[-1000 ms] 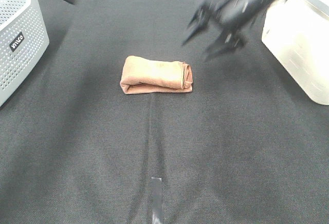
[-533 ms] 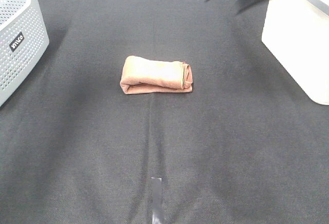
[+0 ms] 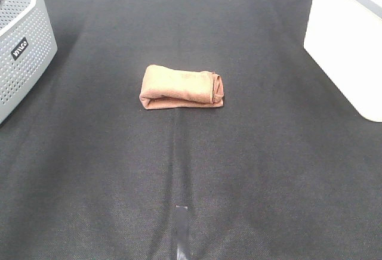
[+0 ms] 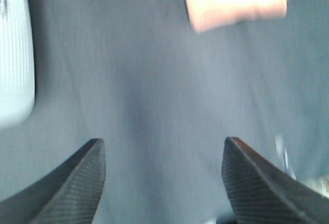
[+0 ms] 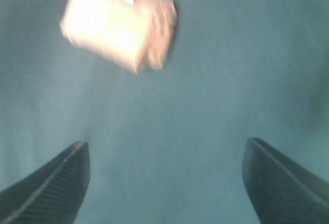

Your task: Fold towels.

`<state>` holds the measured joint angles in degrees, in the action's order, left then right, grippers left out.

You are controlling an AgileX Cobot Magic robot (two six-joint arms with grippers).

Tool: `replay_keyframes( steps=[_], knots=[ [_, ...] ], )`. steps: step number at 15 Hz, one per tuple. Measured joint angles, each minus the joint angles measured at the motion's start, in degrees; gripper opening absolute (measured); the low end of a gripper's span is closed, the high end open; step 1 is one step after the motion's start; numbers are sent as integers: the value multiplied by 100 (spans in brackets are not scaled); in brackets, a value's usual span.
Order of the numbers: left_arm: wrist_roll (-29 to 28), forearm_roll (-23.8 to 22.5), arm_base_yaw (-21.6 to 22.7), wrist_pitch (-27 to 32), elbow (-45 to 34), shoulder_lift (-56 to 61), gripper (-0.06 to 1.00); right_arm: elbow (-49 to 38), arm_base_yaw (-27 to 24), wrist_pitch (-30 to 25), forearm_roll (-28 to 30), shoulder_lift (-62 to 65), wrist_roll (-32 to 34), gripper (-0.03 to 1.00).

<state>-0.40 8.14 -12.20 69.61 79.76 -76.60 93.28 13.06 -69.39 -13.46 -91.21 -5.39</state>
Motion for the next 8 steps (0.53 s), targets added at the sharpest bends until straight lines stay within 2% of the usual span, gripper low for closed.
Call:
replay_keyframes(
  steps=[4, 5, 7, 8],
  knots=[
    [0, 0, 0, 6, -1627, 1845, 63, -1948, 0, 6, 160, 1484, 0, 77],
    [0, 0, 0, 6, -2189, 2624, 63, -2487, 0, 17, 218, 1879, 23, 77],
    [0, 0, 0, 11, -2922, 3644, 63, -3638, 0, 109, 361, 2916, 132, 77],
    [6, 0, 0, 11, -3100, 3862, 63, -3873, 0, 132, 390, 3151, 132, 77]
  ],
)
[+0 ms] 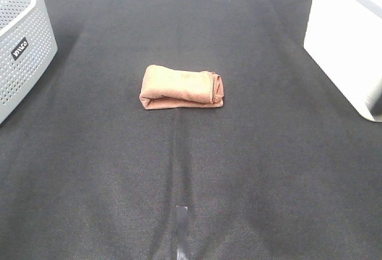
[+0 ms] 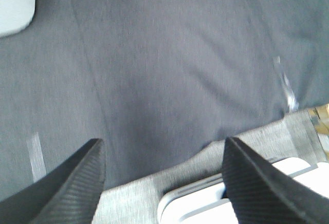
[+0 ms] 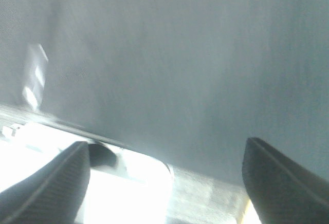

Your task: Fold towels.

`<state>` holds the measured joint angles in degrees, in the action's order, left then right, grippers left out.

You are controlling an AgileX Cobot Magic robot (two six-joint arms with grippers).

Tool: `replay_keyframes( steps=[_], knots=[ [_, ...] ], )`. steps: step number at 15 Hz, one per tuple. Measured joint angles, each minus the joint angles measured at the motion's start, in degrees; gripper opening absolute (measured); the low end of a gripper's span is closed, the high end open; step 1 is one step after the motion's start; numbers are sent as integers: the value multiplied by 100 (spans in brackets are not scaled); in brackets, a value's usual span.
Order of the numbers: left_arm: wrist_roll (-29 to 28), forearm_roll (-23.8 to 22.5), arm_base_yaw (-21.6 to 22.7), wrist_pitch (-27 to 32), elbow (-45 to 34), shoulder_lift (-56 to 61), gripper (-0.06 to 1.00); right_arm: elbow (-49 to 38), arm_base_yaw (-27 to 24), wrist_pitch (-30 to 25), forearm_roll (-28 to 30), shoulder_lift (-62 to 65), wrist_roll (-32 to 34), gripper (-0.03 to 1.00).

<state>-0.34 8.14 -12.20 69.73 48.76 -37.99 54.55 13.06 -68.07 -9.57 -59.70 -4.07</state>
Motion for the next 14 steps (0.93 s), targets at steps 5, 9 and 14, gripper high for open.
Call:
replay_keyframes(
  steps=[5, 9, 14],
  knots=[
    [34, 0, 0, -407, -1444, 2492, 63, -1639, 0, 453, 498, 2584, 0, 77],
    [510, 143, 0, -825, -1954, 2956, 63, -2200, 0, 802, 607, 4142, -160, 77],
    [1203, 441, 0, -888, -1977, 2956, 63, -2527, 0, 739, 567, 4922, -258, 77]
  ],
)
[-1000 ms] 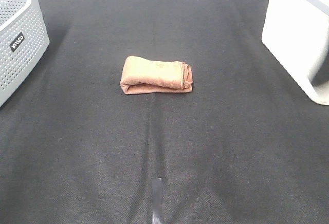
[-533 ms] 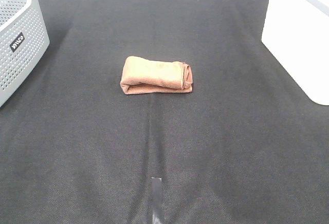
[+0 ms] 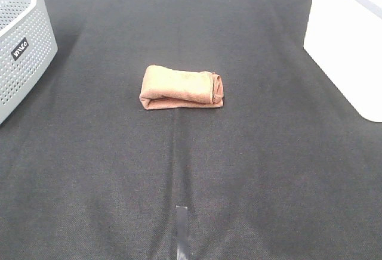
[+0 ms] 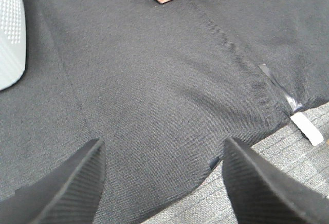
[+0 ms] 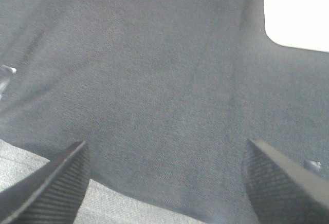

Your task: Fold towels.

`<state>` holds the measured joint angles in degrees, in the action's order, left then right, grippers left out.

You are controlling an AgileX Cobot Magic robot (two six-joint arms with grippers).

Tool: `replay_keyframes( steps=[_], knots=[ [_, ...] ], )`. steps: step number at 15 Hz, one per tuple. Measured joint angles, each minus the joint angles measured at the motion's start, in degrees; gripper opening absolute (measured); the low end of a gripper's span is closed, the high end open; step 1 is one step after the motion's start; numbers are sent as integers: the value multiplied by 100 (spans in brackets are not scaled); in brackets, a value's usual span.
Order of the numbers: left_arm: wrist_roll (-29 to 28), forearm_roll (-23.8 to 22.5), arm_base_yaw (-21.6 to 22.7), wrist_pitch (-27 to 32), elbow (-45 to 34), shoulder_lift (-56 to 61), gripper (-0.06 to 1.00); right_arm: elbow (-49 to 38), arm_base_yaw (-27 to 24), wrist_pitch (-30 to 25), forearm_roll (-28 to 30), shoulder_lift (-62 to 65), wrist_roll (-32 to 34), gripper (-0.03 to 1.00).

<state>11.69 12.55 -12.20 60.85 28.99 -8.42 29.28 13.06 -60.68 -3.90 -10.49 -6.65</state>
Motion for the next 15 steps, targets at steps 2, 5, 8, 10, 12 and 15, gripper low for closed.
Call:
replay_keyframes(
  steps=[2, 5, 8, 10, 12, 15],
  knots=[
    [-34, -29, 0, -6, 0, 11, 63, 0, 0, -6, 0, 6, -6, 77],
    [-269, -252, 0, -6, 0, 11, 63, 0, 0, -6, 0, 6, -6, 77],
    [-286, -275, 0, -6, 0, 11, 63, 0, 0, -6, 0, 6, -6, 77],
    [-286, -275, 0, -6, 0, 11, 63, 0, 0, -6, 0, 6, -6, 77],
    [-286, -275, 0, -6, 0, 11, 63, 0, 0, -6, 0, 6, -6, 77],
    [-286, -281, 407, -17, 0, 97, 63, 0, -126, -6, -40, 23, -6, 77]
  ],
)
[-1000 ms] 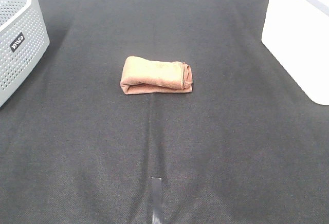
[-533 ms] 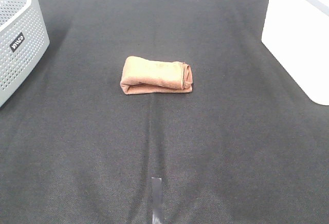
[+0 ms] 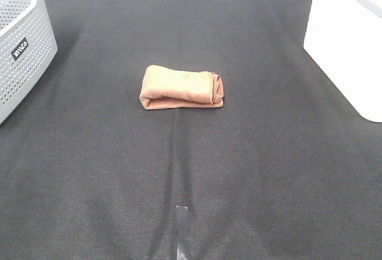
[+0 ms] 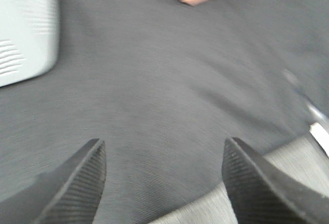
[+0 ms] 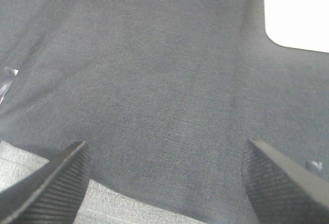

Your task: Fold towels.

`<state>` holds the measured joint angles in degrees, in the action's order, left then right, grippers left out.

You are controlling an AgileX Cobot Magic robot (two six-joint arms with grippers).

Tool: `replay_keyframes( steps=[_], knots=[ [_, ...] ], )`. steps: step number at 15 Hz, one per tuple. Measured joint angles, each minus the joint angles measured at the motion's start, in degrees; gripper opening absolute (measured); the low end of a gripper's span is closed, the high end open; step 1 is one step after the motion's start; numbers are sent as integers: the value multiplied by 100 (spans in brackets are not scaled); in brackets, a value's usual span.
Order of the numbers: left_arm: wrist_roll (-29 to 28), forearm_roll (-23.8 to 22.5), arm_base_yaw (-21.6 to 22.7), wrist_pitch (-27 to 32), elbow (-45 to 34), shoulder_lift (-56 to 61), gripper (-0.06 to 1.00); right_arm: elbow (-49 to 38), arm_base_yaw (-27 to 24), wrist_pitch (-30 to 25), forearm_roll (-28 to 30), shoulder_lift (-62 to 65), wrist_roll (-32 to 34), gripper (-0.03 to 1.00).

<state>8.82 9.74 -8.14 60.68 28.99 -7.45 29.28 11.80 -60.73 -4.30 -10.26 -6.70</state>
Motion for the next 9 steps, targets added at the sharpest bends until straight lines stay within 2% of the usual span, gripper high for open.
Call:
replay_keyframes(
  steps=[2, 4, 9],
  knots=[
    [0, -6, 539, -11, 0, 332, 63, 0, -573, -6, -6, 241, 0, 77],
    [0, -6, 842, -11, 0, 710, 63, 0, -865, -11, -6, 493, 0, 77],
    [0, -6, 905, -11, 0, 779, 63, 0, -1049, -40, -23, 1060, 0, 77]
  ],
)
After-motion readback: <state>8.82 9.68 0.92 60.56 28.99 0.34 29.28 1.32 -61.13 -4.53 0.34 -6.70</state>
